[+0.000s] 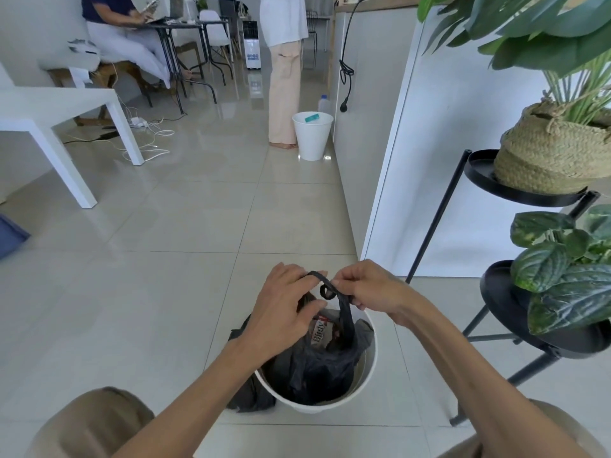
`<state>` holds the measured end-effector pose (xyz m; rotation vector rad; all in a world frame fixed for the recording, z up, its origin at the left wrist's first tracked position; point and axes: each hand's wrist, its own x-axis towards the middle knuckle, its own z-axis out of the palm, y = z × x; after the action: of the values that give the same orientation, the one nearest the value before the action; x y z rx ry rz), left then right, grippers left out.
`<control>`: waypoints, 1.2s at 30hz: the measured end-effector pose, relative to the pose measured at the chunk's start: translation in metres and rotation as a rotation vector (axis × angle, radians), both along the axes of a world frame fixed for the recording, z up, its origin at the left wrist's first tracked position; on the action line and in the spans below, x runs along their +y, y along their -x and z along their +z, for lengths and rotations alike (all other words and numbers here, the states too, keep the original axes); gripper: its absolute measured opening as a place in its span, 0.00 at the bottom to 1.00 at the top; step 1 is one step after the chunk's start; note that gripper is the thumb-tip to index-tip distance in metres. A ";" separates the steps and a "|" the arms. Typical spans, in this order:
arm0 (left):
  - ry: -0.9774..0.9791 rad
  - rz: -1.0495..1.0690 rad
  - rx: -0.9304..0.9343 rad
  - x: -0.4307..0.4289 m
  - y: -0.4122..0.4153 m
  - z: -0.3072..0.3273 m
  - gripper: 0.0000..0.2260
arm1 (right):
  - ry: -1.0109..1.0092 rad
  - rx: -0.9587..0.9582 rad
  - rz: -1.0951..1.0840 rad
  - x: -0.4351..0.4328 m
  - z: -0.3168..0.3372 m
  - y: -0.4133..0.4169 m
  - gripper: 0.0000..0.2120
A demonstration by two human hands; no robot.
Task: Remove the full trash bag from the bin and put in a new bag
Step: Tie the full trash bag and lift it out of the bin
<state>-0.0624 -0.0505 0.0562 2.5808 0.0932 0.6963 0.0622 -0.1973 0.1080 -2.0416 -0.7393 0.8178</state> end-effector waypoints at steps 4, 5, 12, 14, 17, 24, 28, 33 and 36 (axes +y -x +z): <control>-0.004 -0.039 0.046 0.010 0.001 0.001 0.20 | 0.018 0.102 0.117 -0.001 0.005 -0.001 0.13; -0.007 -0.044 0.051 0.009 0.001 0.002 0.22 | 0.017 0.122 0.138 -0.001 0.005 0.000 0.13; -0.056 -0.059 0.030 0.006 -0.002 -0.003 0.16 | 0.019 0.140 0.183 -0.002 0.002 -0.005 0.10; -0.082 -0.052 0.036 0.005 -0.004 -0.007 0.12 | 0.025 0.109 0.166 -0.001 0.001 -0.007 0.09; -0.091 -0.080 0.068 0.004 -0.004 -0.005 0.07 | -0.020 0.040 0.137 -0.004 0.001 -0.009 0.07; 0.447 -0.125 0.432 0.018 0.006 0.042 0.09 | -0.051 -0.169 0.110 -0.016 -0.001 -0.013 0.06; 0.944 -0.162 0.322 0.026 0.016 0.042 0.10 | 0.034 -0.355 0.036 -0.027 -0.012 -0.008 0.06; 1.481 -0.127 0.034 0.018 0.009 0.029 0.10 | -0.400 0.231 -0.260 -0.027 -0.023 0.010 0.09; 1.786 -0.091 -0.104 0.011 -0.004 0.032 0.07 | -0.722 0.605 -0.360 -0.010 -0.017 0.014 0.14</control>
<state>-0.0580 -0.0396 0.0884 0.8243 0.3548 0.3437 0.0481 -0.2073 0.0913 -1.1389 -0.2443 0.7527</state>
